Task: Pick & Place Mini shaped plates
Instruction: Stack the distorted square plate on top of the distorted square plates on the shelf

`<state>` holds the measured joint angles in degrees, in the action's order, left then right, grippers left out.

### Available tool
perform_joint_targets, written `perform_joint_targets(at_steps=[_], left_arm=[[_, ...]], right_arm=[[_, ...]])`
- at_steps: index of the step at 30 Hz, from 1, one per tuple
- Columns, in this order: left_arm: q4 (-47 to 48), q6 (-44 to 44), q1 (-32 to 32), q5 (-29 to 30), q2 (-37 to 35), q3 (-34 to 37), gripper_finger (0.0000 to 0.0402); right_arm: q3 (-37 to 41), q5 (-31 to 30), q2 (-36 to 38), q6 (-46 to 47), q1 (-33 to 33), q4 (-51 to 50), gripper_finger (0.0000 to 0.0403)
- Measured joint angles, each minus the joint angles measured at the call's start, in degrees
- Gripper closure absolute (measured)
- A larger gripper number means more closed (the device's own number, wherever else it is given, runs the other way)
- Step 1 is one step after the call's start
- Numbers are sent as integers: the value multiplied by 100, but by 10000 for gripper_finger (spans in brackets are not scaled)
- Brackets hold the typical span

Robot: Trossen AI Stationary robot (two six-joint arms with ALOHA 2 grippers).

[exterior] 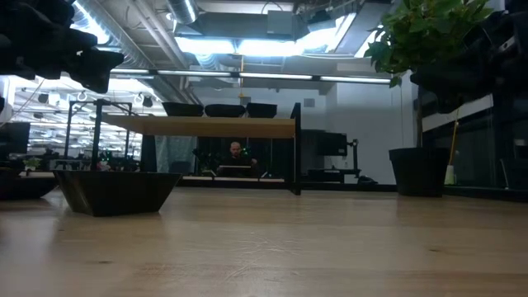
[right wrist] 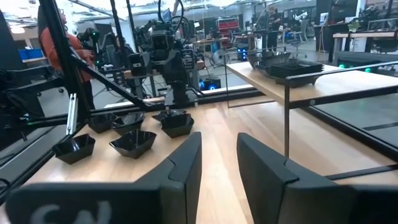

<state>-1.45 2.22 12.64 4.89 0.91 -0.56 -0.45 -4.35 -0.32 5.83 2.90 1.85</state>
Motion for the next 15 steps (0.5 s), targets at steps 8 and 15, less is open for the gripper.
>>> perform_joint_targets(at_steps=[8,15], left_arm=[[0,1,-1,-1,-1,0,194],[0,2,-2,-1,-2,0,194]], right_arm=[[0,1,0,121,0,0,300],[0,-3,0,127,0,-2,300]])
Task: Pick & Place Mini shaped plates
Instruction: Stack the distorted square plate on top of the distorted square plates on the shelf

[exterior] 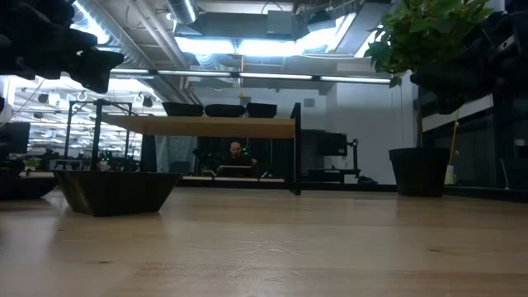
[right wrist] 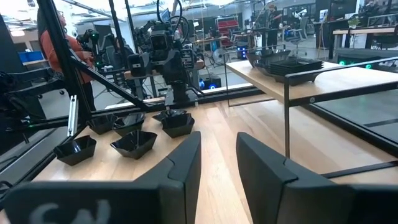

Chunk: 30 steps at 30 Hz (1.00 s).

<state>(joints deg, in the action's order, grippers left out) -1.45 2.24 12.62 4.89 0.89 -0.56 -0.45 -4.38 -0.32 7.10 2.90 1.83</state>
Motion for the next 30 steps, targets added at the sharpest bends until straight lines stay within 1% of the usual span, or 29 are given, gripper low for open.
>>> perform_joint_targets(at_steps=[14,19,21,23,26,28,30], left_arm=[[-3,0,2,1,0,-2,194],[-17,57,-2,96,0,0,194],[-29,516,3,96,2,0,194],[-113,1474,7,115,2,0,194],[-131,2790,-25,340,2,-2,194],[-142,3442,-50,329,0,-2,194],[-129,3785,-79,282,2,-2,194]], right_arm=[[0,-4,0,18,-2,0,300],[0,-9,0,17,-2,-2,300],[0,-7,0,14,-2,0,300],[0,-9,0,1,-2,-2,300],[0,-9,0,10,-2,-2,300],[0,-9,0,-1,-2,-2,300],[0,-7,0,15,-2,-2,300]])
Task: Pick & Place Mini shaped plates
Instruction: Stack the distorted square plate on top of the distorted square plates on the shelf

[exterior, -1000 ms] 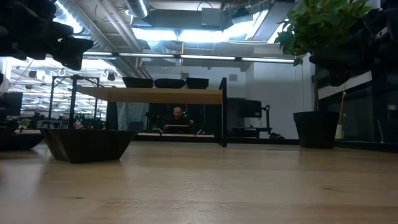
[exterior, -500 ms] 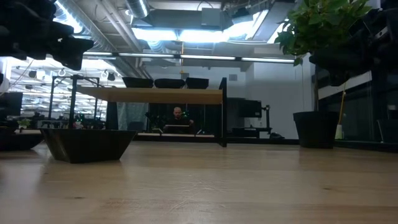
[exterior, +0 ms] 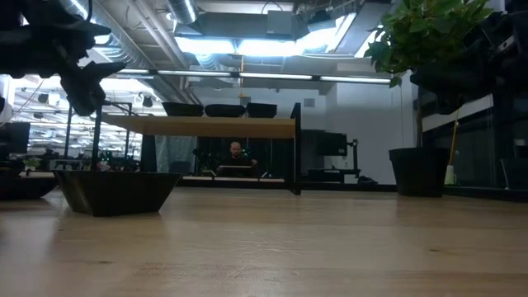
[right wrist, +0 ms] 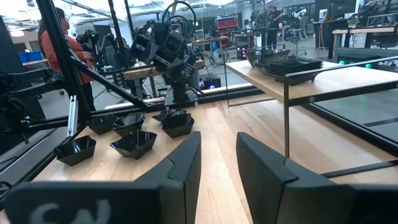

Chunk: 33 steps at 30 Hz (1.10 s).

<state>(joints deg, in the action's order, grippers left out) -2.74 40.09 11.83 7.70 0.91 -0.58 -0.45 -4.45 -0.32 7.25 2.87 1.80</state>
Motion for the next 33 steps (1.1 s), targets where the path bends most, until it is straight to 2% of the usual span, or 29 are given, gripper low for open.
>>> perform_joint_targets(at_steps=[6,11,17,20,23,28,31,33], left_arm=[[-417,130,0,28,-2,-2,194],[-1078,116,0,766,-2,-2,194],[-1190,109,2,744,143,-140,189],[-944,-81,7,571,558,-535,181],[-283,-433,1,525,1150,-1222,174],[936,-671,-41,872,2192,-2367,169],[1068,-440,-52,1080,2699,-2805,168],[1021,102,-50,1264,2983,-2997,168]], right_arm=[[0,0,0,3,0,0,300],[0,0,0,-9,0,0,300],[0,0,0,-13,0,0,300],[0,0,0,0,0,0,300],[0,0,0,-12,0,0,300],[1,0,0,-14,0,0,300],[0,0,0,4,0,0,300],[2,0,2,-15,0,0,300]])
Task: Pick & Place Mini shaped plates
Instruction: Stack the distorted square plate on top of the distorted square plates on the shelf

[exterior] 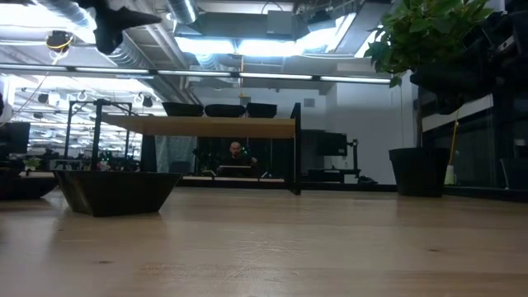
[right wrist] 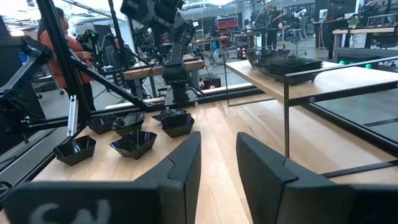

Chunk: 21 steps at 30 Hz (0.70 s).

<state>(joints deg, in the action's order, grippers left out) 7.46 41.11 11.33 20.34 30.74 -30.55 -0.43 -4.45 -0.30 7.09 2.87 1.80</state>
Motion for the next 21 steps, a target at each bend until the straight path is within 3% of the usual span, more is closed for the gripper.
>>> perform_joint_targets(at_steps=[6,12,18,21], left_arm=[[41,2069,4,371,808,-203,168],[15,1990,-112,116,1681,-198,168],[-52,2141,-240,670,2200,-198,168],[83,2328,-330,655,2297,-196,168]], right_arm=[[-1,0,-2,0,0,0,300],[0,0,-1,3,0,0,300],[0,2,0,8,0,0,300],[0,0,-2,1,0,0,300]])
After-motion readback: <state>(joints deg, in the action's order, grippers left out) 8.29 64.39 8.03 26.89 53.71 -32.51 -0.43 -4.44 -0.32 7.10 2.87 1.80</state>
